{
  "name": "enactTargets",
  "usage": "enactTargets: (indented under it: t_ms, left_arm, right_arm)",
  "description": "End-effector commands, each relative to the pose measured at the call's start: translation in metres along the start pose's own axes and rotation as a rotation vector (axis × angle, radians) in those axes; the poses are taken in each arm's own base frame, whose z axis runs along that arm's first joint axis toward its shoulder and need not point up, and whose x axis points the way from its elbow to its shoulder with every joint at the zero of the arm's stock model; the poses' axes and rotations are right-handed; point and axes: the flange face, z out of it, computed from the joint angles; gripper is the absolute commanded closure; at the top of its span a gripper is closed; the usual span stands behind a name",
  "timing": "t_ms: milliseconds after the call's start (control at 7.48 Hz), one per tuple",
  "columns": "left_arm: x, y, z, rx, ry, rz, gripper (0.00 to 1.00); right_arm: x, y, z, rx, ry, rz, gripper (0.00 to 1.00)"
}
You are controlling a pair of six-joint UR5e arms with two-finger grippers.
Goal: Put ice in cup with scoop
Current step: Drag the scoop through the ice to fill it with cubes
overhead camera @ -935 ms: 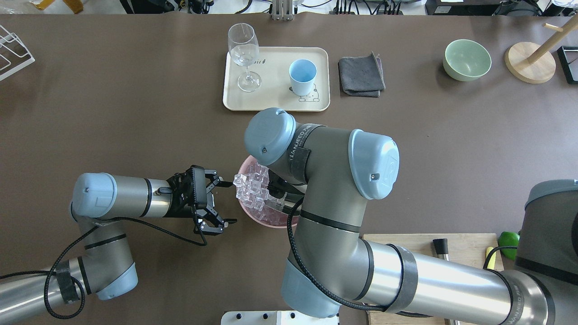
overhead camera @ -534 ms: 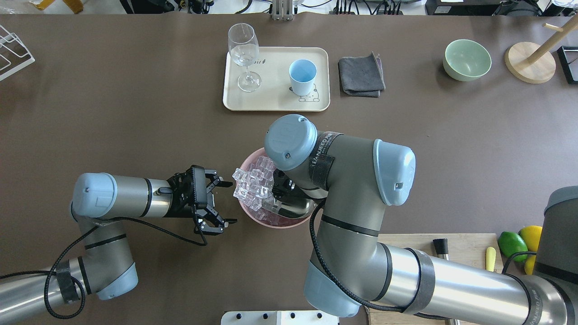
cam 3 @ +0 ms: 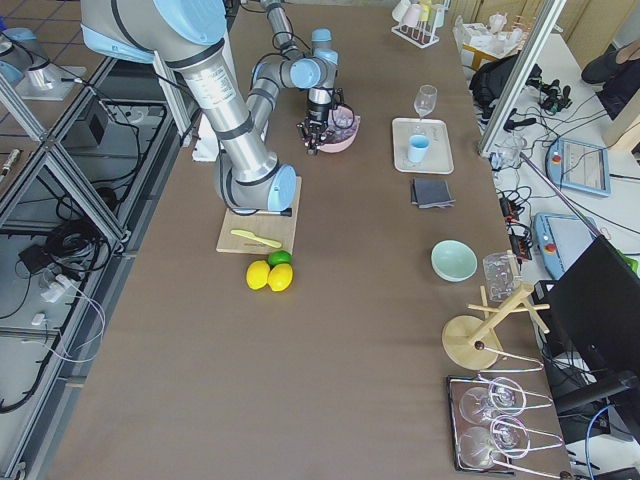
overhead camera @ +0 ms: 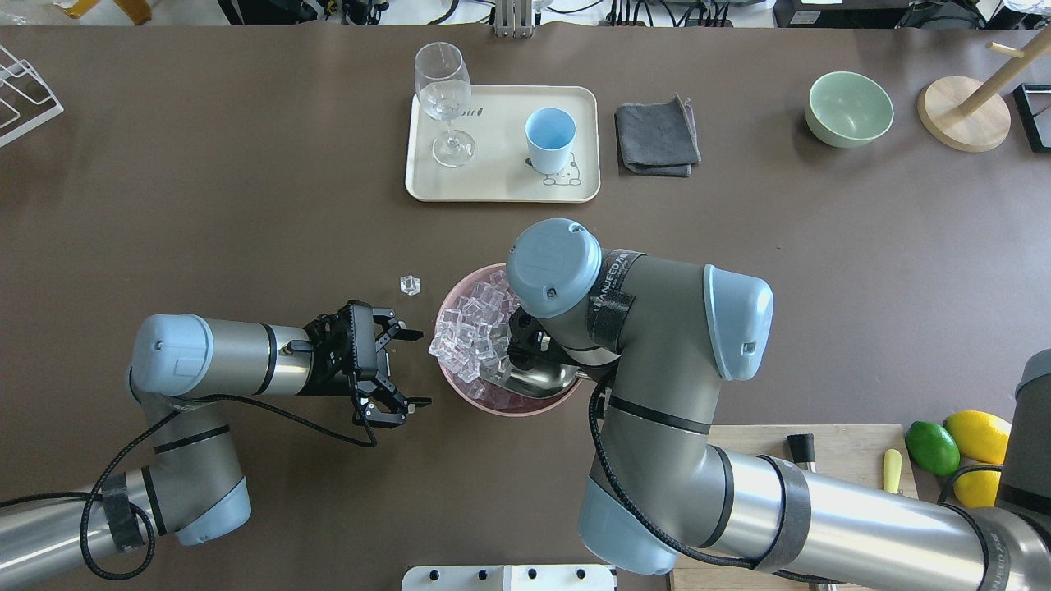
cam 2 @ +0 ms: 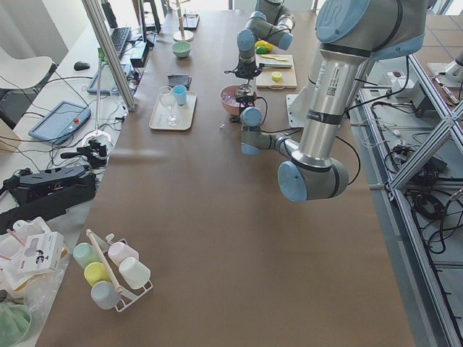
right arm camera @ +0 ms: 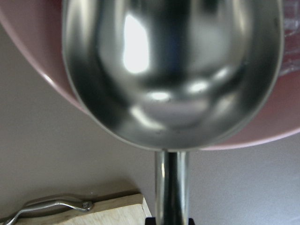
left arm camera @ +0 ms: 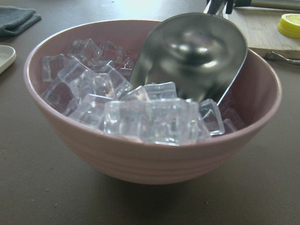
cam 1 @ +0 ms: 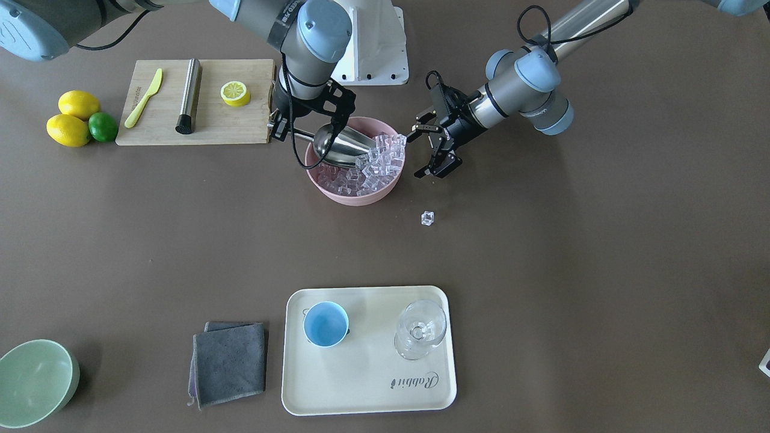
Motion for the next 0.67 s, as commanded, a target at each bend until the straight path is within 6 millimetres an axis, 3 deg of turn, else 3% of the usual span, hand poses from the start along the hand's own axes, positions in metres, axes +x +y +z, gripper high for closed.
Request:
enactTargets:
  t_ms: [0, 401, 534]
  left_arm:
    - [0.000, 0.000, 0.000, 0.000, 0.000, 0.000, 0.02]
    - [0.001, -0.001, -0.001, 0.003, 0.002, 0.001, 0.02]
    - [0.001, -0.002, -0.001, 0.004, 0.002, 0.001, 0.02]
  right_arm:
    - [0.000, 0.005, 0.004, 0.035, -0.004, -0.015, 1.00]
    - [-0.005, 0.015, -0.005, 0.080, -0.011, -0.028, 1.00]
    - [-0.005, 0.021, 0.003, 0.117, -0.025, -0.037, 1.00]
